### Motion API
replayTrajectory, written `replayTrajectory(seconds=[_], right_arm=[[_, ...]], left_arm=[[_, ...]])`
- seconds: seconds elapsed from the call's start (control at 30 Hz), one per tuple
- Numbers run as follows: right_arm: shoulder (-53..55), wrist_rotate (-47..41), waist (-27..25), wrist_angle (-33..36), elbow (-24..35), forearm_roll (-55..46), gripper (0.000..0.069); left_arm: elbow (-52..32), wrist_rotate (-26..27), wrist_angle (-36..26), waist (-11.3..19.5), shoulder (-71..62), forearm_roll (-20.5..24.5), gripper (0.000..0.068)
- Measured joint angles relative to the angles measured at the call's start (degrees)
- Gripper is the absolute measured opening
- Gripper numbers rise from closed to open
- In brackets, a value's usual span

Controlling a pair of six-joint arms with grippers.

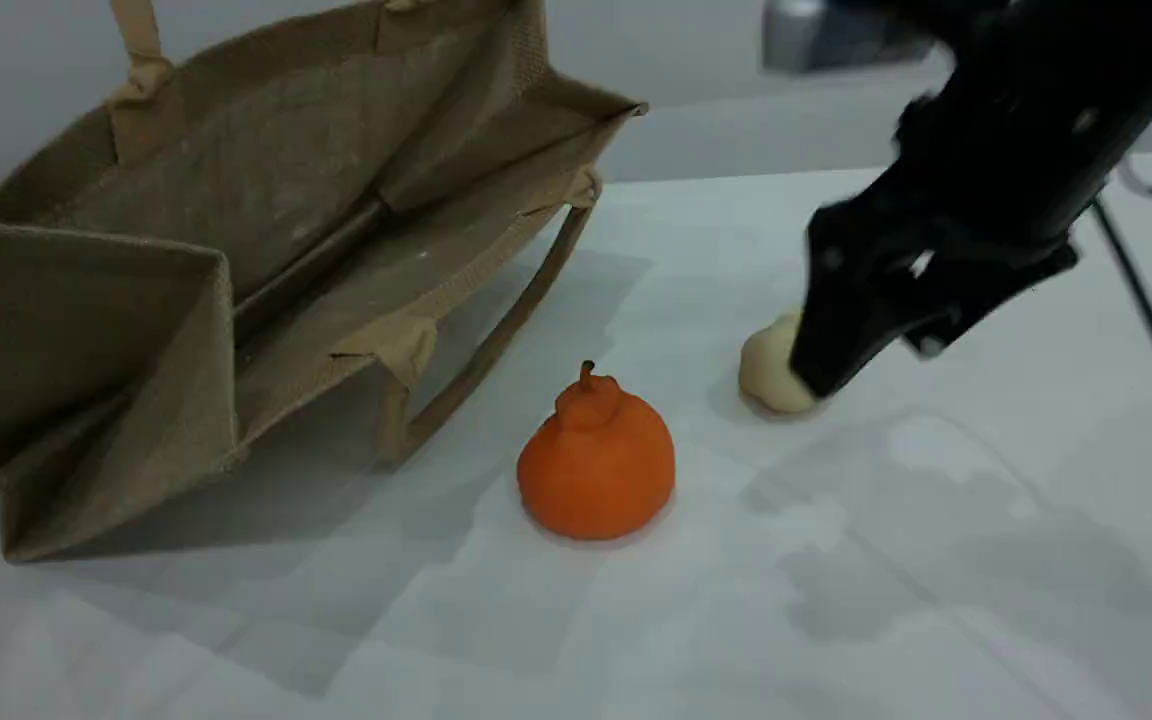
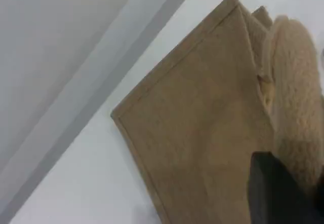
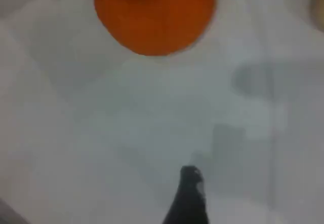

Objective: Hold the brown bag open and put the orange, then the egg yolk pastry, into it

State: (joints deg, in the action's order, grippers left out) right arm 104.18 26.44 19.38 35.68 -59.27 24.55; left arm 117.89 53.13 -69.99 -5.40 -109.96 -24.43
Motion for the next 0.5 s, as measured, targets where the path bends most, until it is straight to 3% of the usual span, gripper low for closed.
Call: replayTrajectory(seconds=[0.3,0.5], right_arm=[[2.81,0.62,4.97,-6.58,0.0,3.69,0.0553],[4.82,5.55,8.75,-13.24,0.0,8.17,0.0553]], left_arm=[[0.0,0.27,0.0,0.0,0.0,-1.25,0.0081],[0.0,0.14,0.0,0.0,0.0,-1.25,0.0081]])
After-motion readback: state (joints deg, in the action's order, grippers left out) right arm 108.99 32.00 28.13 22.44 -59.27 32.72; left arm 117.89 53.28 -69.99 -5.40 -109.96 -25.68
